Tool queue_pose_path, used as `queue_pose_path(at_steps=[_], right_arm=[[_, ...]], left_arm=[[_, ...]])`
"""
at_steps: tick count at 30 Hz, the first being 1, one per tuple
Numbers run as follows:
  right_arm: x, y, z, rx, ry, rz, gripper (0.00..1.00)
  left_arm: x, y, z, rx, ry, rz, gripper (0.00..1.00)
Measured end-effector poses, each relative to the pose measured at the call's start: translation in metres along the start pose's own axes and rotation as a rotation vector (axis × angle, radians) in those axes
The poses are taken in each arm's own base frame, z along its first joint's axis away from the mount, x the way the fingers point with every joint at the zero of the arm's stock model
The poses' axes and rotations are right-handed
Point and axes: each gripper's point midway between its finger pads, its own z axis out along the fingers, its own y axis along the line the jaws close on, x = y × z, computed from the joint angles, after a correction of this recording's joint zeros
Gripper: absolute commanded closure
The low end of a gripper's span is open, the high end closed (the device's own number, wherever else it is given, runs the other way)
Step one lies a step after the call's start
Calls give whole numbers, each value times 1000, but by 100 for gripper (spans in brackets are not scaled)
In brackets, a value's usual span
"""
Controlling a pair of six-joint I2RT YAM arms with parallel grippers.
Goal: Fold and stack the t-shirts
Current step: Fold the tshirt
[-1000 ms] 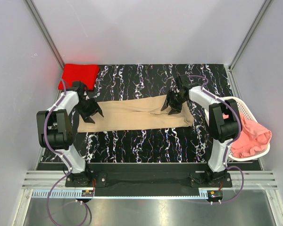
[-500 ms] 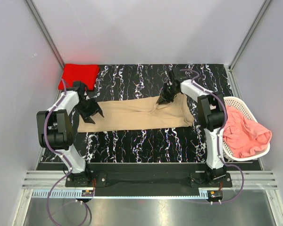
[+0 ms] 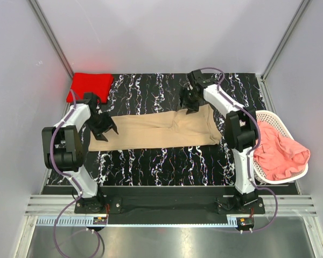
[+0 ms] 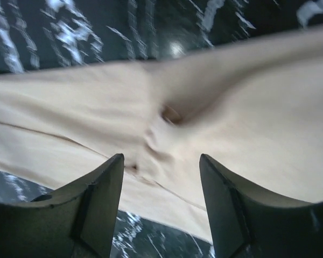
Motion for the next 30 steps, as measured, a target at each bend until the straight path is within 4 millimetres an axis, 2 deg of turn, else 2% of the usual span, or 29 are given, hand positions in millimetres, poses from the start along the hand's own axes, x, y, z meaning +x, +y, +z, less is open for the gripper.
queue_pose_path(at_steps=[5,9,13,17,20,22,24,26,30], right_arm=[[31,-47,-32,228,18,25,34],[62,-74,-51,369,41,147,29],[80,-83,-45,420,60,298,27],[83,-86,-30,448,54,419,24],[84,-100,-14,509,46,459,23],[81,-106,-7,549,58,463,24],[67,-109,-3,571,41,443,24],[43,-113,4,576,11,404,24],[-19,-122,19,561,-84,261,23]], left_arm=[[-5,1,-5,-67,-44,56,32],[-8,-16,-13,-95,-105,147,31],[0,-33,-18,-92,-131,220,31],[10,-41,-20,-97,-134,263,30],[12,-41,-25,-107,-150,276,30],[14,-40,-30,-111,-165,289,30],[16,-38,-37,-112,-186,300,29],[18,-34,-44,-116,-207,310,26],[23,-27,-56,-128,-231,334,22]])
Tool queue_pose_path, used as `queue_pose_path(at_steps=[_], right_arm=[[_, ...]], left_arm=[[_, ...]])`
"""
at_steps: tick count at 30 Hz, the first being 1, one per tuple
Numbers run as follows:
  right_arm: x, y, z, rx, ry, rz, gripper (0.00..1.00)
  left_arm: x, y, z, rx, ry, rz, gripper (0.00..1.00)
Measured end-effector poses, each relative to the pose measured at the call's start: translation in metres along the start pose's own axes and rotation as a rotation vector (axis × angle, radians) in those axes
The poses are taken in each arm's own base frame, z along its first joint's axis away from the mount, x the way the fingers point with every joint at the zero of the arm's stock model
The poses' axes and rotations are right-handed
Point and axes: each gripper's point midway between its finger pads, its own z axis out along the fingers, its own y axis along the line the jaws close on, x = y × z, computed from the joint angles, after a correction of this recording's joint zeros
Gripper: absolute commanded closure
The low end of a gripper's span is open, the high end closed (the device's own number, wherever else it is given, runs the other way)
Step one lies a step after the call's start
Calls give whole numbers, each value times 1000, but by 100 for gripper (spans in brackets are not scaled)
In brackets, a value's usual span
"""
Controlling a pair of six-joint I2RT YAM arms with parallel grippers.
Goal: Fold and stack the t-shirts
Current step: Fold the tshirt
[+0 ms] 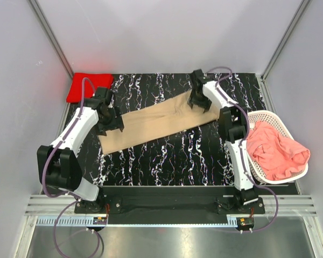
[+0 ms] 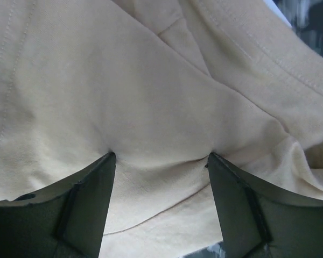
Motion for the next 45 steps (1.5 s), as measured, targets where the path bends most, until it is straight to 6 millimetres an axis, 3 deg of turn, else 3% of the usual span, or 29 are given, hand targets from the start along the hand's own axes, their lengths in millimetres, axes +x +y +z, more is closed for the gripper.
queue_pose_path(at_steps=[3,5,9,12,17,20,24,26,27,30,33,37,41,45], right_arm=[[-49,19,11,-49,-128,-108,21],[-65,20,10,-48,-183,-161,19],[-73,21,-9,-42,-230,-224,14],[-67,32,-40,-70,-260,-264,14],[-22,99,-112,-237,-316,-357,14],[28,151,-143,-348,-319,-437,17],[102,208,-164,-464,-280,-527,27],[134,221,-163,-485,-252,-566,33],[150,226,-161,-489,-239,-589,41],[190,233,-151,-498,-187,-646,53],[215,232,-138,-494,-137,-679,55],[230,220,-119,-452,-92,-702,52],[245,194,-85,-365,-39,-740,47],[247,182,-87,-369,-40,-749,45]], left_arm=[[0,1,-5,-3,-12,12,20],[0,1,-5,-5,-13,19,20],[-1,1,-6,-16,-13,30,20],[-12,-2,-13,-16,-53,27,20],[-30,5,-34,-49,-165,-16,20],[-37,13,-55,-64,-249,-56,20],[-40,24,-79,-82,-339,-102,20],[-35,29,-84,-86,-359,-115,20],[-31,32,-86,-88,-367,-120,20],[-17,40,-88,-93,-369,-129,20],[-8,45,-89,-92,-369,-137,20],[0,48,-90,-93,-364,-142,20],[6,50,-90,-87,-363,-141,20],[11,47,-87,-70,-343,-131,20]])
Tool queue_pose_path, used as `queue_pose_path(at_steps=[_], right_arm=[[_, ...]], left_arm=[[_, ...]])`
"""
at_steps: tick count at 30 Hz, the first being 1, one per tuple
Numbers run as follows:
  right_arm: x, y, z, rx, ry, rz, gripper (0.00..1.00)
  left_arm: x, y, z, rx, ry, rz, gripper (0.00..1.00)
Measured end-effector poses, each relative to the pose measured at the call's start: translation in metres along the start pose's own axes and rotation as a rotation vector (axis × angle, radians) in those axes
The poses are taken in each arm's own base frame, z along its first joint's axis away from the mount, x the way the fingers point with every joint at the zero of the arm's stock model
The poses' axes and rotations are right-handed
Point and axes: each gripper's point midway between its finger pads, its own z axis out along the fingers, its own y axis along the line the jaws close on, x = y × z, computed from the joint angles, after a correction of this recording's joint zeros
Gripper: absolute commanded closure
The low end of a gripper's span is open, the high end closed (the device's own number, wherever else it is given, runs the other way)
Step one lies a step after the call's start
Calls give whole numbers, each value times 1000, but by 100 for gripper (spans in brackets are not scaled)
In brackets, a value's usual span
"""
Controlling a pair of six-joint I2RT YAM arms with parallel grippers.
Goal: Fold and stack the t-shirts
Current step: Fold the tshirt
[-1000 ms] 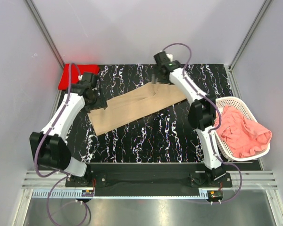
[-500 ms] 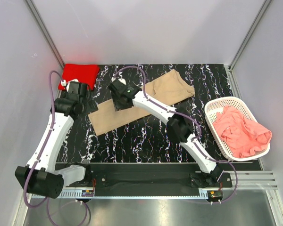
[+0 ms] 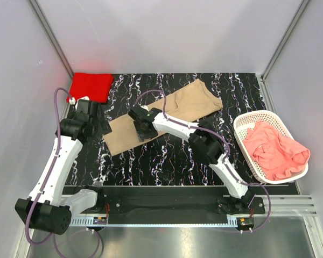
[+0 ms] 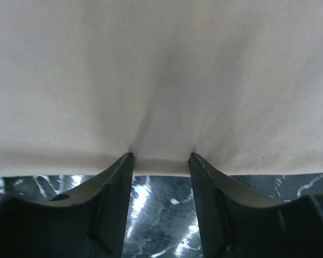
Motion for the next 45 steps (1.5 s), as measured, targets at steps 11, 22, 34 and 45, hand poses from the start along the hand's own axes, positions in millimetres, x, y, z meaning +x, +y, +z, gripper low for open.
queue_pose_path(at_steps=[11,22,34,45], right_arm=[[118,-75,-55,89,132,47,37],[90,-190,-106,250,135,408,16],[-71,-288,-10,357,-16,574,16],[-123,-270,30,266,-114,335,12]], left_arm=[[17,-20,11,101,99,77,19],[60,-47,20,207,222,153,20],[58,-56,10,237,216,175,20],[68,-47,15,202,246,196,18]])
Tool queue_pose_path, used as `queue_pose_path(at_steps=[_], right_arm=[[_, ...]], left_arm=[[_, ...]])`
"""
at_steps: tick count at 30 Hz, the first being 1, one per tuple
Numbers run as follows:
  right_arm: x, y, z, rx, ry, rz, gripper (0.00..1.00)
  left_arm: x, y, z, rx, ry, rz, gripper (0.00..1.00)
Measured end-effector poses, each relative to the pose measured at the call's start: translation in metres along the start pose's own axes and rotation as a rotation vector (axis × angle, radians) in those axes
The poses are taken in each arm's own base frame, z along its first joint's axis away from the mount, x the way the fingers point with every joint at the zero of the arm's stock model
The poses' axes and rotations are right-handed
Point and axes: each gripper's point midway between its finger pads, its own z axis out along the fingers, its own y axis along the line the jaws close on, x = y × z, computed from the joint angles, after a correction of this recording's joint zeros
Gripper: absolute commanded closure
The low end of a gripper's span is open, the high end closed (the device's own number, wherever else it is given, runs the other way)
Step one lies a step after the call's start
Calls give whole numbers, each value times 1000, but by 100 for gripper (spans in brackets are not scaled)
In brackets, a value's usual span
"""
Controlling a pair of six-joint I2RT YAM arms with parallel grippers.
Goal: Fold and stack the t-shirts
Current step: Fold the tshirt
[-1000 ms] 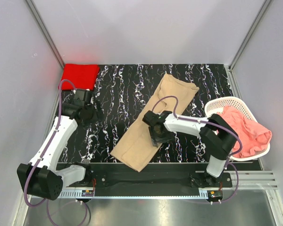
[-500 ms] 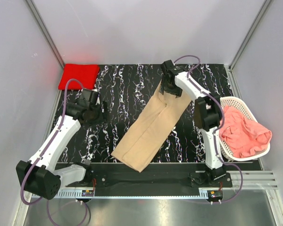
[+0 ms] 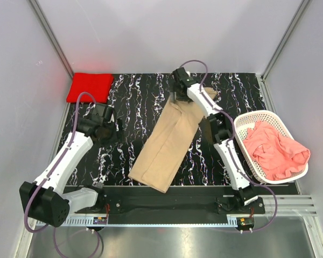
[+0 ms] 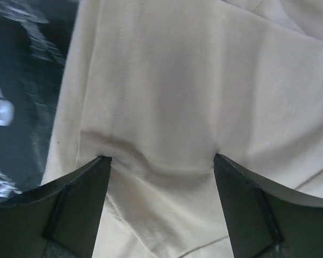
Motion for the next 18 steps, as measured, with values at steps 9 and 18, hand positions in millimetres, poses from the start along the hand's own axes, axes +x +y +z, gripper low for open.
queue_pose_path(at_steps=[9,18], right_arm=[[-34,131,-11,-328,-256,-139,3],[-41,75,-121,-315,-154,-56,4]], left_arm=[[4,-3,22,-19,72,-1,18],[21,-14,43,52,138,1,20]])
